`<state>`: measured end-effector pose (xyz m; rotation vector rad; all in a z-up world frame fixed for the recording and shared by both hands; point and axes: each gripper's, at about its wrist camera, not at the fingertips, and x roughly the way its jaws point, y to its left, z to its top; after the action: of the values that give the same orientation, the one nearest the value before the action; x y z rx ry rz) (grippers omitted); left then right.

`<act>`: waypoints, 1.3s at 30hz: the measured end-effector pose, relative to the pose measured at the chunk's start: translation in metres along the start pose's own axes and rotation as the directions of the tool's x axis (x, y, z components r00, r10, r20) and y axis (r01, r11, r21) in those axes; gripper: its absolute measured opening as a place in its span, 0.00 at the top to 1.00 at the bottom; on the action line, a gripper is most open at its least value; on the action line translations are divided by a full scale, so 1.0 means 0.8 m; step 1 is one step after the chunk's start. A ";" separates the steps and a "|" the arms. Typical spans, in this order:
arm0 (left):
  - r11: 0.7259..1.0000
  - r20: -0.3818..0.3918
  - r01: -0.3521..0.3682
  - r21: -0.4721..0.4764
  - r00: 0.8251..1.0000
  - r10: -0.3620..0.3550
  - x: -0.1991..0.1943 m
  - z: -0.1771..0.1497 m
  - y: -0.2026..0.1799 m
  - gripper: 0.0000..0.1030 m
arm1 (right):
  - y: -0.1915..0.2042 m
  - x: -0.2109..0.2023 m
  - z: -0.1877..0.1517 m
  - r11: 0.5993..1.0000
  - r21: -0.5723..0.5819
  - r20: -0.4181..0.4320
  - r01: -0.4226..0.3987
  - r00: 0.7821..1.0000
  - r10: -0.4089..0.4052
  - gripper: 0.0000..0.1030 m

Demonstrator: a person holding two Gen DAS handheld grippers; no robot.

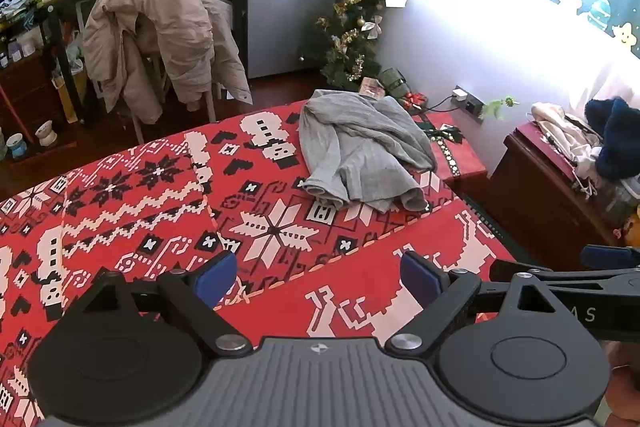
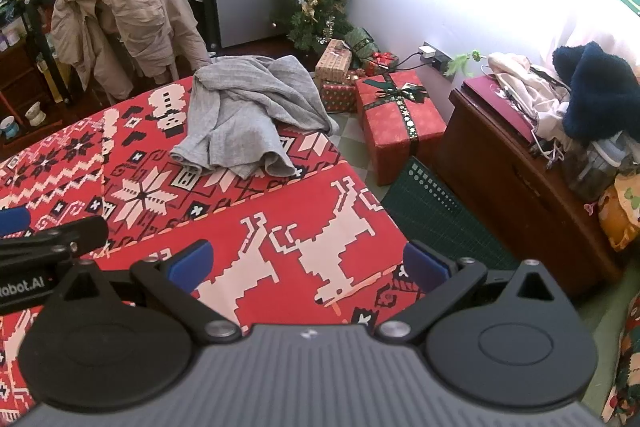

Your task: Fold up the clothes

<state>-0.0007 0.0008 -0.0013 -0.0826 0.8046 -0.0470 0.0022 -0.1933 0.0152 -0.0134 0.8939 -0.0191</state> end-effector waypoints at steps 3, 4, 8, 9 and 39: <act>1.000 -0.003 0.004 -0.007 1.000 -0.004 0.003 0.000 0.002 0.13 | -0.003 0.002 0.000 1.000 0.011 -0.006 -0.009 1.000 0.009 0.01; 1.000 -0.005 0.008 -0.010 1.000 -0.008 0.003 0.002 0.002 0.13 | -0.004 0.003 0.000 1.000 0.012 -0.007 -0.009 1.000 0.009 0.01; 1.000 -0.010 0.001 -0.003 1.000 -0.001 -0.002 0.007 -0.003 0.13 | -0.004 -0.002 0.001 1.000 0.005 0.004 -0.012 1.000 0.012 0.01; 1.000 -0.010 -0.002 0.002 1.000 0.002 -0.006 0.009 -0.004 0.13 | -0.002 -0.004 0.001 1.000 0.000 0.009 -0.005 1.000 0.005 0.01; 1.000 -0.007 0.007 0.014 1.000 -0.007 0.000 0.007 -0.004 0.13 | -0.001 0.003 0.003 1.000 -0.005 0.012 -0.018 1.000 0.018 0.01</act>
<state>0.0038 -0.0024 0.0029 -0.0723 0.8106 -0.0593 0.0059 -0.1943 0.0150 -0.0098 0.8819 -0.0002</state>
